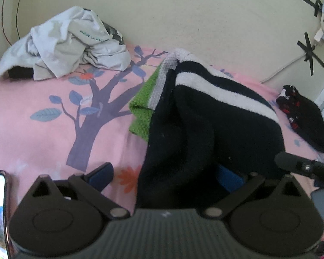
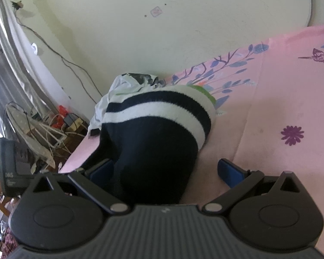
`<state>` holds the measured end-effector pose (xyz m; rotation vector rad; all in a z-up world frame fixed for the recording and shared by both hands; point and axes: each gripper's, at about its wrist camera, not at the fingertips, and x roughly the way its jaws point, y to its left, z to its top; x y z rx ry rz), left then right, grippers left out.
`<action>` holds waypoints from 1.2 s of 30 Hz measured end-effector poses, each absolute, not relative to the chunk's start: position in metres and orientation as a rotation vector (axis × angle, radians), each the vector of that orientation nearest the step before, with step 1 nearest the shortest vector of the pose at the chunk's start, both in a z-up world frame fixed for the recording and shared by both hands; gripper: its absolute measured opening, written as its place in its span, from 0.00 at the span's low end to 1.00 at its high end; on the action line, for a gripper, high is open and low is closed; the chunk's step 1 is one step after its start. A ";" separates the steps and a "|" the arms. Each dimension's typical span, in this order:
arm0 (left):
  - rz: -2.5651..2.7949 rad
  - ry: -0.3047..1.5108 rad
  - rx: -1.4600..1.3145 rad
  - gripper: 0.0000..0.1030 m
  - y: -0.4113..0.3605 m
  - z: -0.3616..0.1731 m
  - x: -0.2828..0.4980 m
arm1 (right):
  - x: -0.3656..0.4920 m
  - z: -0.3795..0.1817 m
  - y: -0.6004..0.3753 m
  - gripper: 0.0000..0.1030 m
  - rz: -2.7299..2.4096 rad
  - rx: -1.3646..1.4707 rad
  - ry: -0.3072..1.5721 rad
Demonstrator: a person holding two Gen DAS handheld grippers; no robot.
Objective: Fold small clothes
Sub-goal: 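Grasp the stacked garments with both grippers and lift them toward the window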
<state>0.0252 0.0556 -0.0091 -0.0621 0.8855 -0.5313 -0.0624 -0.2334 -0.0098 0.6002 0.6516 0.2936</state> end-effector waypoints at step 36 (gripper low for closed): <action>-0.879 0.732 0.359 0.41 -0.428 0.029 0.036 | -0.100 0.020 -0.575 0.60 -0.440 0.593 0.422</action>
